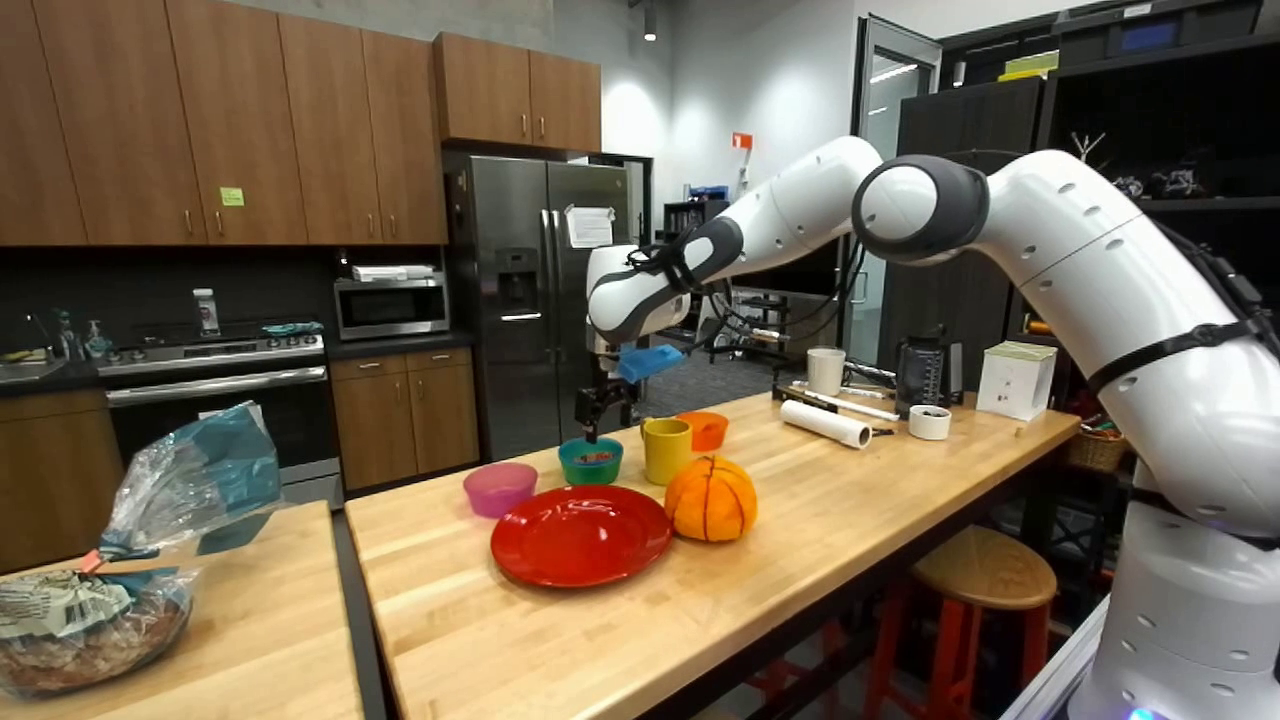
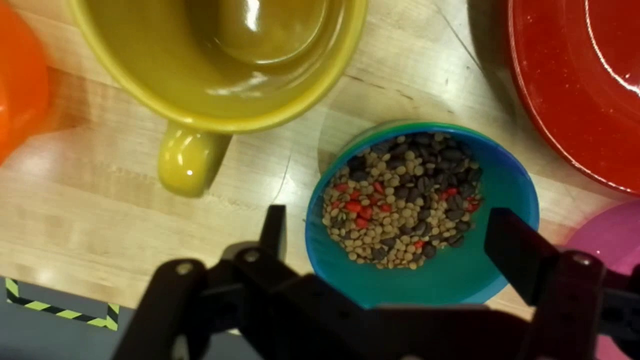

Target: Pour the contents of the blue bowl into the purple bow

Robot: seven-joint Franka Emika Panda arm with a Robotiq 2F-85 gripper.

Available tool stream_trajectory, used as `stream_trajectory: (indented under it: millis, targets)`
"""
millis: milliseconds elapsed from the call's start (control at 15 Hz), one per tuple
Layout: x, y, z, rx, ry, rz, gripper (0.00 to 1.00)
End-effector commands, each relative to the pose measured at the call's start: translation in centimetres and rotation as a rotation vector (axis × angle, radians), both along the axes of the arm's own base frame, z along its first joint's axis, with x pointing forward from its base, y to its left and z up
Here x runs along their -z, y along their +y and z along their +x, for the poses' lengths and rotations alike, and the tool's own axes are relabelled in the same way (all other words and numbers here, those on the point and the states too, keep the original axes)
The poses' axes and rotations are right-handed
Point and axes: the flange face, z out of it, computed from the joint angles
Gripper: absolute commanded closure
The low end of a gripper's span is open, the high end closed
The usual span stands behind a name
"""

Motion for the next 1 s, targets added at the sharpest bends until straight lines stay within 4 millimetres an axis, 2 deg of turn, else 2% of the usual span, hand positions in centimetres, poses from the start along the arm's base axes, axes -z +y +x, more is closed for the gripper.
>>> stream_trajectory:
  millis: [0, 133, 333, 933]
  targets:
    - [0.8, 0.1, 1.5, 0.003, 0.041, 0.024, 0.00]
    - [1.2, 0.1, 1.9, 0.008, 0.061, 0.034, 0.03]
    - [1.5, 0.2, 2.4, 0.015, 0.081, 0.043, 0.00]
    - [1.4, 0.2, 3.2, 0.035, 0.117, 0.046, 0.00]
